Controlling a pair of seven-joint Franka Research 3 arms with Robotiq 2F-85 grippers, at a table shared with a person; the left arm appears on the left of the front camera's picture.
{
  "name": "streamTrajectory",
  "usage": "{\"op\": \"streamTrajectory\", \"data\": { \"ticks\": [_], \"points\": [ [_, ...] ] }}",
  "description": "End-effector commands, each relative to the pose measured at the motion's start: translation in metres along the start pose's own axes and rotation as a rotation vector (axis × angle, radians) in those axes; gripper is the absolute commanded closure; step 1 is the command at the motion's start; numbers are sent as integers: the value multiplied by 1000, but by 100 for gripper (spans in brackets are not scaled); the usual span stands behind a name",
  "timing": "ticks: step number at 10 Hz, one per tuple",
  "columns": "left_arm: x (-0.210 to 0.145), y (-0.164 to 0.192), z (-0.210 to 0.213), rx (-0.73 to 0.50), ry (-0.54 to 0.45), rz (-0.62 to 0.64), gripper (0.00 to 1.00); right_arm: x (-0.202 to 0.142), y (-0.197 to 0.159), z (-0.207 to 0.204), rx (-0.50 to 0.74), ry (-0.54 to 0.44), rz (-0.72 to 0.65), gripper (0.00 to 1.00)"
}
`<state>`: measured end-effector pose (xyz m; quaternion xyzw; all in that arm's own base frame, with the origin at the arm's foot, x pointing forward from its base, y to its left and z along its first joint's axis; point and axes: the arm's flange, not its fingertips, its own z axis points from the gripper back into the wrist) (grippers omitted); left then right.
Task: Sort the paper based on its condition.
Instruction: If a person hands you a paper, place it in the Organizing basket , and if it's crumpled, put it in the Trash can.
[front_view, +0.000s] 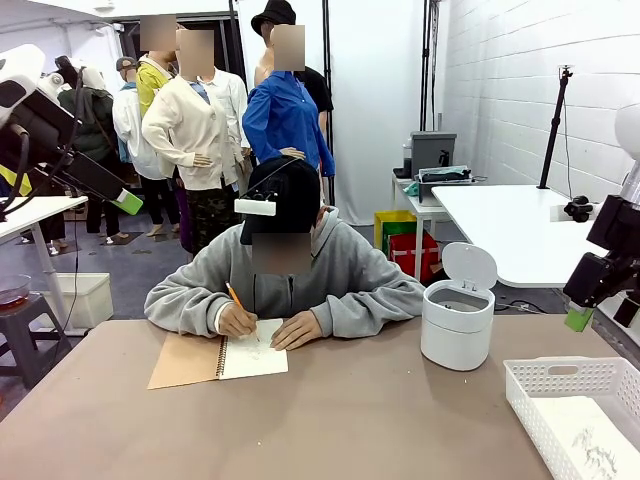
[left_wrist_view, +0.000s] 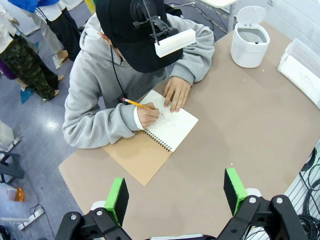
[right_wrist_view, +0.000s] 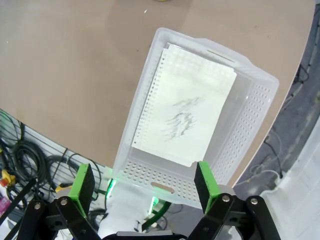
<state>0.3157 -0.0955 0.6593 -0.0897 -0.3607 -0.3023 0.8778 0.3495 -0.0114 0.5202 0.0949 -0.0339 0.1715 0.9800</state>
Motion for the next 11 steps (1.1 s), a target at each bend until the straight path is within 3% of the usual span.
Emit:
{"op": "streamTrajectory", "data": {
  "ticks": [1,3,6,9,11],
  "points": [
    [0,0,0,-14,-5,18,0,-3,20,7,42,4,69,0],
    [0,0,0,-14,-5,18,0,9,65,18,124,-8,173,0],
    [0,0,0,-14,-5,18,0,50,125,33,144,-55,324,0],
    [0,0,0,-14,-5,18,0,91,193,53,97,-224,476,0],
    [0,0,0,-14,-5,18,0,106,221,61,117,-323,495,0]
  ]
}}
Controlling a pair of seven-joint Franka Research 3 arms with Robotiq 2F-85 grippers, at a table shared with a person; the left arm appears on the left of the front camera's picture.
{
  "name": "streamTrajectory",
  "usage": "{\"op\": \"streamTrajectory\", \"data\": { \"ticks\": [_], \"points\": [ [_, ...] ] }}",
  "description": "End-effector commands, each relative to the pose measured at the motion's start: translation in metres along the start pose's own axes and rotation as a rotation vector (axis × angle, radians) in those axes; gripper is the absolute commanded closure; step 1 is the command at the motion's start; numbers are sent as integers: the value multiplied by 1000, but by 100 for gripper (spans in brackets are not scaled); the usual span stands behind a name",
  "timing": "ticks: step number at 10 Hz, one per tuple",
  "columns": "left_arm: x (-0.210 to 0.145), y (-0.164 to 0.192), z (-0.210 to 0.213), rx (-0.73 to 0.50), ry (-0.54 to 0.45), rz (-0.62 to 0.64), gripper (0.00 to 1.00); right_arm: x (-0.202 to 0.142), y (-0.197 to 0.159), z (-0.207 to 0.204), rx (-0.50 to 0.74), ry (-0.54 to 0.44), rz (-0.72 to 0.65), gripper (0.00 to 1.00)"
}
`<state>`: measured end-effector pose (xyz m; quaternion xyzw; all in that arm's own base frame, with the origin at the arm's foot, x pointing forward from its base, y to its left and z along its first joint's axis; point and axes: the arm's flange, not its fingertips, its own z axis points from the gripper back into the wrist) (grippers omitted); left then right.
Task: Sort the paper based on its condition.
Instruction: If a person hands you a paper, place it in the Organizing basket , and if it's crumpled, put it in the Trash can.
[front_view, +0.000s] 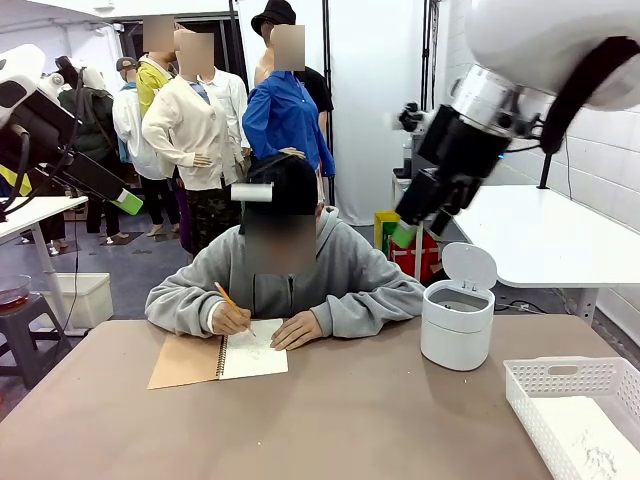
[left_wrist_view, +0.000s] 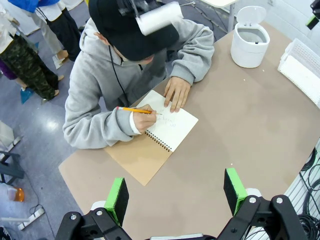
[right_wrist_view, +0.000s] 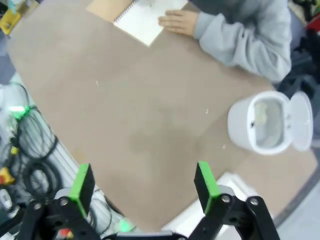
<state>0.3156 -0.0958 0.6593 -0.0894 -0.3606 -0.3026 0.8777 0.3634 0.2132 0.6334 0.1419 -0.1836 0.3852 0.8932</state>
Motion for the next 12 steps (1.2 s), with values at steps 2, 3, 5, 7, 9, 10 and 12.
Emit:
{"op": "streamTrajectory", "data": {
  "ticks": [2,3,5,7,9,10,12],
  "points": [
    [0,0,0,-14,-5,19,0,20,-3,0,60,-145,-29,0],
    [0,0,0,-14,-5,19,0,24,-4,5,52,-185,-41,0],
    [0,0,0,-14,-5,19,0,29,-7,14,40,-255,-57,0],
    [0,0,0,-14,-5,19,0,29,-5,17,25,-214,-58,0],
    [0,0,0,-14,-5,19,0,29,-5,17,25,-214,-58,0],
    [0,0,0,-14,-5,19,0,29,-5,17,25,-214,-58,0],
    [0,0,0,-14,-5,19,0,29,-5,17,25,-214,-58,0]
  ]
}}
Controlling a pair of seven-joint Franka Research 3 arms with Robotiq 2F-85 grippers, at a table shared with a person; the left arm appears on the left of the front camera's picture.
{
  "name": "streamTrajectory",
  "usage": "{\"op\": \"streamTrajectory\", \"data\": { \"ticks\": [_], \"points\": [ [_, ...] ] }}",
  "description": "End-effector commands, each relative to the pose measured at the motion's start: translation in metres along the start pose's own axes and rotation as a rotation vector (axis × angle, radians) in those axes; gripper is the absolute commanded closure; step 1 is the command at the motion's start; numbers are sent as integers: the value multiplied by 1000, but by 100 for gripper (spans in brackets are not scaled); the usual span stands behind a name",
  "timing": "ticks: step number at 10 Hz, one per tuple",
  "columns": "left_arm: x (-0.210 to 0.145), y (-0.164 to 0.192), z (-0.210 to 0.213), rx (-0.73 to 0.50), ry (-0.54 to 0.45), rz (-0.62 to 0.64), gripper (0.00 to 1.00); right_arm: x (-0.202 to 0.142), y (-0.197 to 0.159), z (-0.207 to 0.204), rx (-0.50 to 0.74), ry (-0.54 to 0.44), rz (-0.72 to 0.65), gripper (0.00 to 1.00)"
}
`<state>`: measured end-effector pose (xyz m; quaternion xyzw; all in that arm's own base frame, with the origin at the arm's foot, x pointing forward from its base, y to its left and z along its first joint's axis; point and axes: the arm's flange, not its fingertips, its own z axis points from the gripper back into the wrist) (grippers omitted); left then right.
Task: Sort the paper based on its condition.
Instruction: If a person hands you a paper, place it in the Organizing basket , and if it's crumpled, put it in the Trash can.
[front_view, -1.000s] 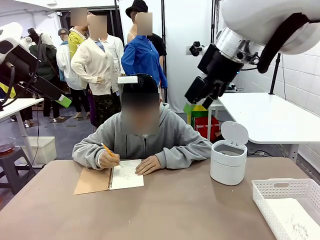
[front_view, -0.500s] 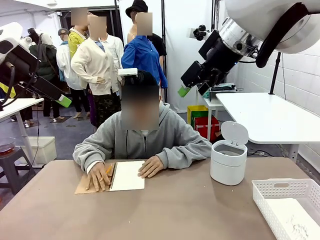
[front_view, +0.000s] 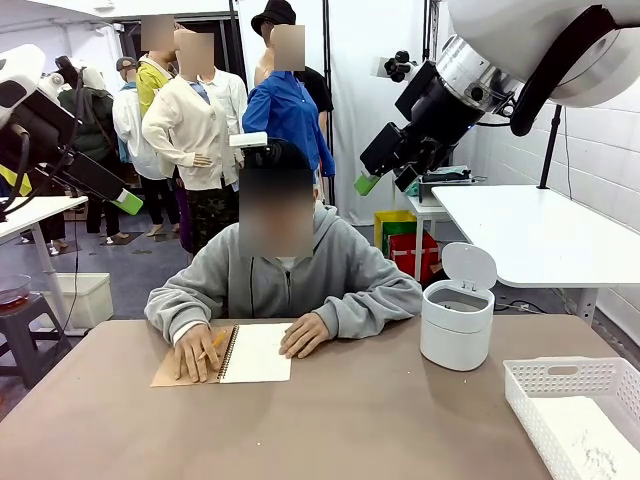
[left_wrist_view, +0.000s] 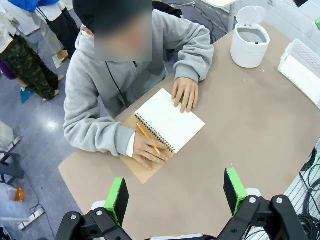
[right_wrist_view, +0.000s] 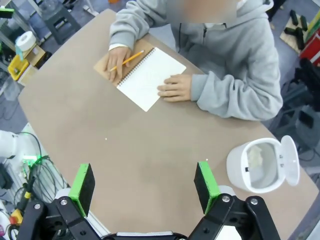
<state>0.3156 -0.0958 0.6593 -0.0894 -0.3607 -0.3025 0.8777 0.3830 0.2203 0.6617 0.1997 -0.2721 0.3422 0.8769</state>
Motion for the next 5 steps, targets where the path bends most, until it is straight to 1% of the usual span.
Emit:
{"op": "streamTrajectory", "data": {
  "ticks": [1,5],
  "points": [
    [0,0,0,-14,-5,19,0,-1,1,-1,1,7,3,0],
    [0,0,0,-14,-5,19,0,-1,1,-1,1,7,3,0]
  ]
}}
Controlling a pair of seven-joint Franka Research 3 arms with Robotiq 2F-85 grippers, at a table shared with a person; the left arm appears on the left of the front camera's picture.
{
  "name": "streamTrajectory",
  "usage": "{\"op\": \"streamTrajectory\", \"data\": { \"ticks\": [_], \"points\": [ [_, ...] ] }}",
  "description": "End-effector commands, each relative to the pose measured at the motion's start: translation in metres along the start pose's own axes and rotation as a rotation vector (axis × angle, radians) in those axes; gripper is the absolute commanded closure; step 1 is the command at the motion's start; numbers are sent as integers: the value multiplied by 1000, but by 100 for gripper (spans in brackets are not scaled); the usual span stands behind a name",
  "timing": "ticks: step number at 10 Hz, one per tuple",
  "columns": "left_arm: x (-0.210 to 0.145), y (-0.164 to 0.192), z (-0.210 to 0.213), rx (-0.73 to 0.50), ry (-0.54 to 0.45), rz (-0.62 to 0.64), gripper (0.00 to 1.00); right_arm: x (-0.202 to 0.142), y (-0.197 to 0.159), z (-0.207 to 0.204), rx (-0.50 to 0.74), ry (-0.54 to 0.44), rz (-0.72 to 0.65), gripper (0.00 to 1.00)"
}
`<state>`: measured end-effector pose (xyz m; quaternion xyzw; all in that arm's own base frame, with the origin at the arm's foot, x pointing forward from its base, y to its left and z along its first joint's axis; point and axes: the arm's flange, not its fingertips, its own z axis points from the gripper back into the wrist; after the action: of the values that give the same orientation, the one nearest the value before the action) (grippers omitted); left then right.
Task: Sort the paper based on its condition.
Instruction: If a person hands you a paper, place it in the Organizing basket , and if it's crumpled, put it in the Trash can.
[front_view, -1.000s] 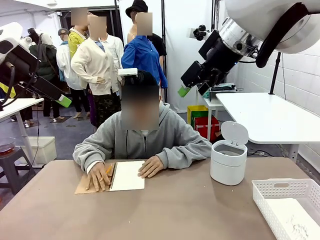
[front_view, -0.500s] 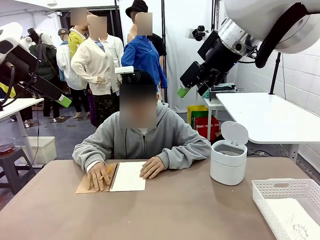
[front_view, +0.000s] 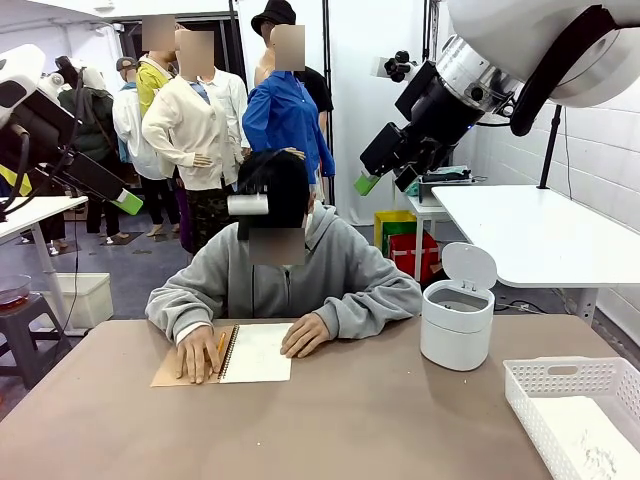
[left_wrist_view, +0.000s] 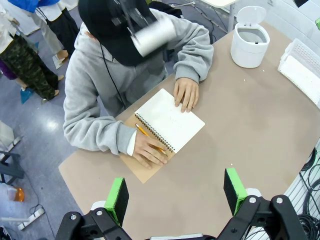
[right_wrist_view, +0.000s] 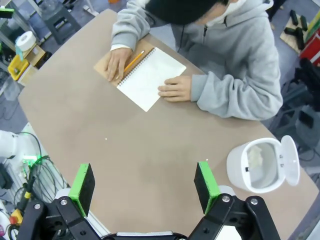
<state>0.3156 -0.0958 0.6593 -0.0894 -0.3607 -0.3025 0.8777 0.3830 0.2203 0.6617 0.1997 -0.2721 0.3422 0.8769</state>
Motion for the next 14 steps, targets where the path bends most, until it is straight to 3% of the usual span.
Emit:
{"op": "streamTrajectory", "data": {
  "ticks": [1,14],
  "points": [
    [0,0,0,-14,-5,19,0,-1,1,-1,1,7,3,0],
    [0,0,0,-14,-5,19,0,-1,1,-1,1,7,3,0]
  ]
}}
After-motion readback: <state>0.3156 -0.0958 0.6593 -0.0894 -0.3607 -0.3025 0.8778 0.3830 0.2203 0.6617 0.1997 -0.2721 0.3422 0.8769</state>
